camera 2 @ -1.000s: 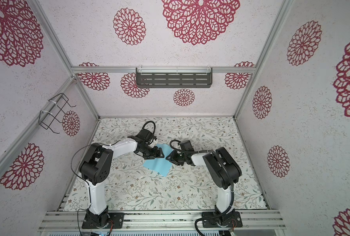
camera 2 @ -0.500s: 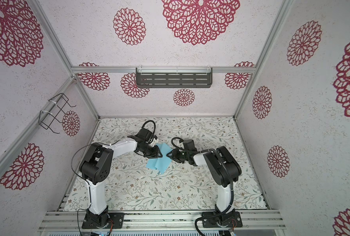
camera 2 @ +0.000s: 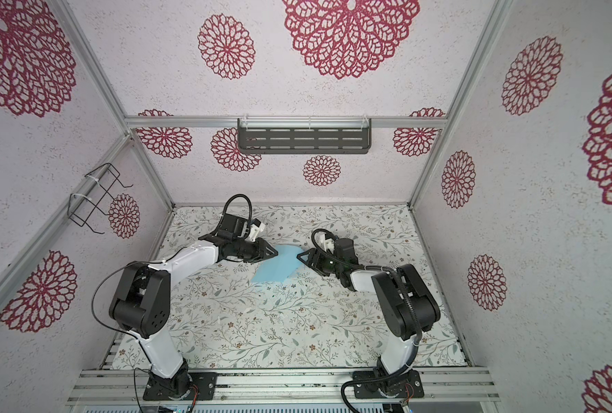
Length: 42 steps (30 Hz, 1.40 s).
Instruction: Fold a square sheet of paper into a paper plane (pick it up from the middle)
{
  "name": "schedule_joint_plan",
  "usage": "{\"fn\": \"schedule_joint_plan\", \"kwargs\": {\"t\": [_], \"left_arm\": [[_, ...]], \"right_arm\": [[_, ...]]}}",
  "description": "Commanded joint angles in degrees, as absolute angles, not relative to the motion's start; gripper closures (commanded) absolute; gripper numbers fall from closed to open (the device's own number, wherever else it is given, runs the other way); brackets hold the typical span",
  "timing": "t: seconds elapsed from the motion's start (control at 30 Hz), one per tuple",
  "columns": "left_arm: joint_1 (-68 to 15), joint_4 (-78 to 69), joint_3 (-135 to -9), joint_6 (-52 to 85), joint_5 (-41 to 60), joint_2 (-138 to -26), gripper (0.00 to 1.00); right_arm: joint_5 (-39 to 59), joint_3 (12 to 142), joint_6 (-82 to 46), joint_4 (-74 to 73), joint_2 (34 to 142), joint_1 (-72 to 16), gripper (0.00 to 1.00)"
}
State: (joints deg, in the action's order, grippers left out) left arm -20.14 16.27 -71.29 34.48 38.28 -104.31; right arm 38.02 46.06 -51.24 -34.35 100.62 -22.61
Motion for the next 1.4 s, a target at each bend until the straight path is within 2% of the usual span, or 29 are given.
{"fn": "schedule_joint_plan", "kwargs": {"t": [0.0,0.1,0.2,0.37,0.6,0.8,0.93,1.37], "left_arm": [[-20.04,11.38,-69.75,38.54,39.54,-103.12,0.73],[-19.97,14.07,-69.35,37.36,33.99,-103.71,0.71],[-19.59,21.99,-71.27,31.89,24.80,-105.11,0.65],[-14.65,30.24,-75.82,24.20,9.13,-106.32,0.47],[-3.95,29.79,-81.57,27.85,-4.65,-111.18,0.20],[-1.09,31.98,-91.41,23.32,-13.76,-120.91,0.11],[1.58,35.23,-98.58,23.37,-12.53,-125.83,0.09],[3.47,40.65,-107.13,23.69,-0.37,-133.63,0.09]], "right_arm": [[42.36,46.96,-54.07,-42.24,99.72,-23.66,0.22],[40.43,47.40,-54.77,-40.85,100.40,-24.08,0.22],[33.63,48.42,-50.59,-30.20,100.54,-24.09,0.23],[29.75,49.44,-47.46,-24.40,100.99,-24.75,0.25],[28.30,51.82,-46.63,-22.80,102.35,-26.13,0.24],[28.35,52.56,-46.91,-23.07,103.28,-27.24,0.24],[28.46,52.43,-47.51,-23.85,103.54,-27.81,0.24],[28.82,51.94,-48.69,-24.88,103.44,-28.23,0.23]]}}
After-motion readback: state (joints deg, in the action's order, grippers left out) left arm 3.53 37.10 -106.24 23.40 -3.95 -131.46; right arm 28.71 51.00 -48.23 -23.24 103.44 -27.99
